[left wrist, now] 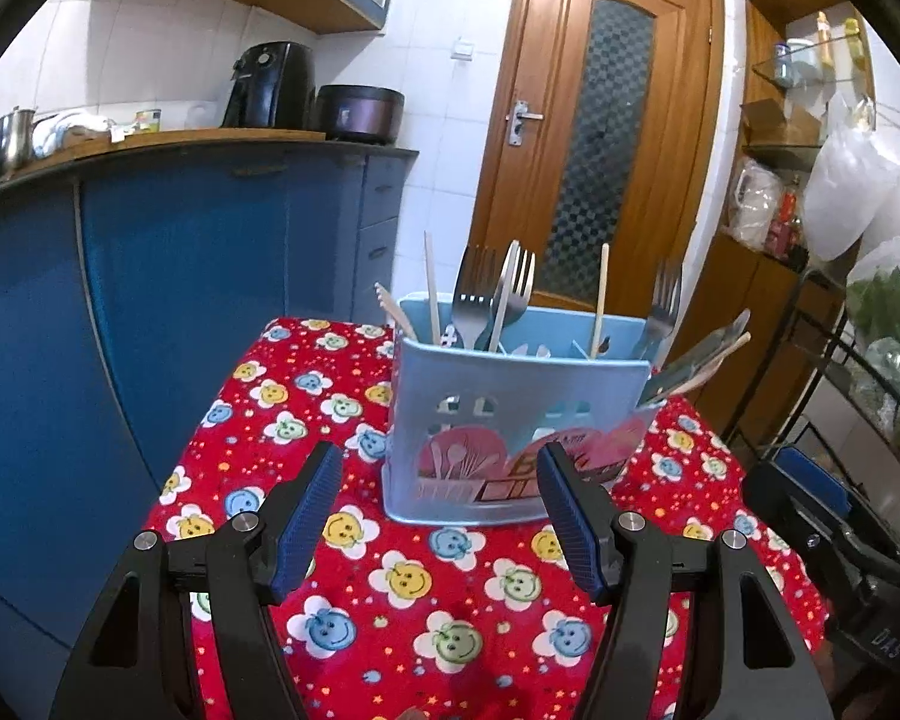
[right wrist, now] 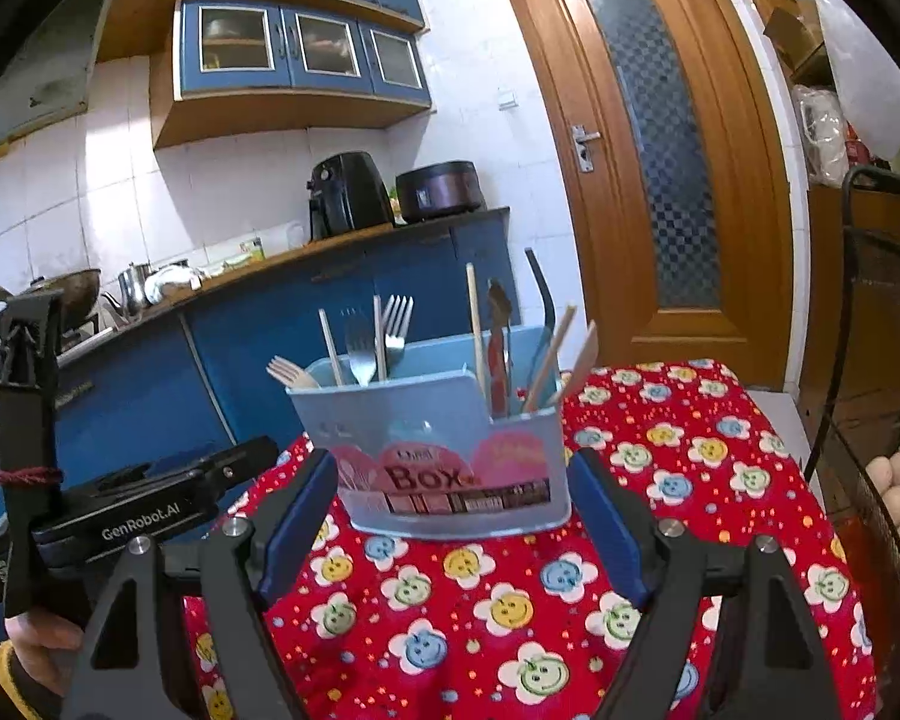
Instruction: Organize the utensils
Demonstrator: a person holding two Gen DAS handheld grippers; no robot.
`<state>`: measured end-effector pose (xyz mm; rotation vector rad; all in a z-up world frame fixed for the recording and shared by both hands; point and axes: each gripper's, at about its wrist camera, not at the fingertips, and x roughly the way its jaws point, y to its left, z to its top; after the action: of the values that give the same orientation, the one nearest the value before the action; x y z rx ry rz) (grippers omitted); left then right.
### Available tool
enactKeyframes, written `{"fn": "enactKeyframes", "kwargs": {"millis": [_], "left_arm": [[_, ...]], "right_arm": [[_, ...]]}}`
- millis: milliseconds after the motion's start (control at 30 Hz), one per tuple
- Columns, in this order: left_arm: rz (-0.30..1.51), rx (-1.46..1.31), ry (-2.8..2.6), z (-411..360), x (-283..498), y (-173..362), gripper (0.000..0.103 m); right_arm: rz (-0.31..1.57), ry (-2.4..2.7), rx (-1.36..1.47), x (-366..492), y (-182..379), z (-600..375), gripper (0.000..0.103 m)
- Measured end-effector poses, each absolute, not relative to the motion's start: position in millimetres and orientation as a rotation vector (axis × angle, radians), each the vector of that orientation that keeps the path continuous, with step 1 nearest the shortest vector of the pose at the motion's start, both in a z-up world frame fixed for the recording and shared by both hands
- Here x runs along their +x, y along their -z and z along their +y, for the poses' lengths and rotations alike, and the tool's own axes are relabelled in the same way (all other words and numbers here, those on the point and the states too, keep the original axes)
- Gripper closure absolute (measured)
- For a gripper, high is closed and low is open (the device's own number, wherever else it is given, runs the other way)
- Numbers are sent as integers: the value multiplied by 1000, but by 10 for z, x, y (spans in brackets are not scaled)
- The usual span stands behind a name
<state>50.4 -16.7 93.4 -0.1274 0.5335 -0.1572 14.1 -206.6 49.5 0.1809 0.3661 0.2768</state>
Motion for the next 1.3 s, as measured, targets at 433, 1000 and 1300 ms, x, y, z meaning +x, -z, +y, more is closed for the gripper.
{"fn": "enactKeyframes", "kwargs": {"millis": [433, 1000, 1300], "left_arm": [[563, -87, 151, -265, 461, -757, 34], [558, -75, 154, -306, 438, -758, 34], [557, -72, 156, -324, 434, -758, 34]], "right_arm": [[432, -253, 208, 187, -254, -2114, 22], [442, -252, 211, 186, -226, -2115, 22], [442, -252, 211, 184, -224, -2113, 22]]}}
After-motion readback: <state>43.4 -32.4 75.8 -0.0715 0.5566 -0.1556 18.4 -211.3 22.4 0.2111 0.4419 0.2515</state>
